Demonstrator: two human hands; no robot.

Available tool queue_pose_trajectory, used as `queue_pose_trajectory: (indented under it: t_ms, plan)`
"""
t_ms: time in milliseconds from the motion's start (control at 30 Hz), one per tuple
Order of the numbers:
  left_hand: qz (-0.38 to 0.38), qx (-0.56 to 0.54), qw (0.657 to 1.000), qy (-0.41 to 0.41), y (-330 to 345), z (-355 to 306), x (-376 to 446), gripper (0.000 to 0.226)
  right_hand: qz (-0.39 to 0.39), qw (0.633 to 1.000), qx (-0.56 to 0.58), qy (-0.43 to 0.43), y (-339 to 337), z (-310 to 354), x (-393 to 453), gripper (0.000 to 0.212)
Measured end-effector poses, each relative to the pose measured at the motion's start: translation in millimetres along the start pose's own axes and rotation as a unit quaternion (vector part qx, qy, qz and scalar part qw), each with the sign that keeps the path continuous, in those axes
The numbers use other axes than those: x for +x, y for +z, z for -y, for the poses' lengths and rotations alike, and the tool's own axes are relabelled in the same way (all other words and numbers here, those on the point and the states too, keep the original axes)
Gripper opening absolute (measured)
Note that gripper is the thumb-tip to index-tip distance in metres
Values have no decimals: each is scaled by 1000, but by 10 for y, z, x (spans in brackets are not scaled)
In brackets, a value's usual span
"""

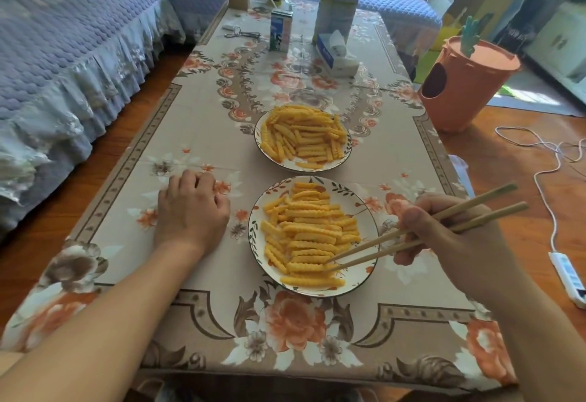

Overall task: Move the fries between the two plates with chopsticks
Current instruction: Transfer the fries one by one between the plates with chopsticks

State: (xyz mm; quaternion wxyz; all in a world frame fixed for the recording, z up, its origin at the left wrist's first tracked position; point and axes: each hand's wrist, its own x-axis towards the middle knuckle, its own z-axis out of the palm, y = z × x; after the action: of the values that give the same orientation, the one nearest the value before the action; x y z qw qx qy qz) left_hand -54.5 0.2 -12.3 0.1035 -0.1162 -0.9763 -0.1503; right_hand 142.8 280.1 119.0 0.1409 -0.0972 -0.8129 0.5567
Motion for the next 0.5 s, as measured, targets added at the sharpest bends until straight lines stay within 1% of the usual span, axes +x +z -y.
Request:
queue_pose_trajectory:
  t_ms: [67, 133, 200, 367, 500]
  plan:
    - [2, 2, 1000, 2, -1, -2, 2, 38, 7, 1000, -7, -1, -10, 19, -4, 30]
    - [1, 4, 1000, 3, 7, 6, 4, 33, 1, 1000, -9, -8, -33, 55, -3, 17]
    - [1, 0, 1000, 3, 23, 19, 2, 26, -15, 1000, 4, -20, -63, 93, 12, 12]
    - [-3, 3, 1000, 4, 40, 15, -5, 22, -58, 997, 42, -34, -62, 158, 202, 25]
    - [-7, 14, 1000, 8, 51, 25, -5, 21, -99, 991, 87, -16, 150, 87, 574, 30]
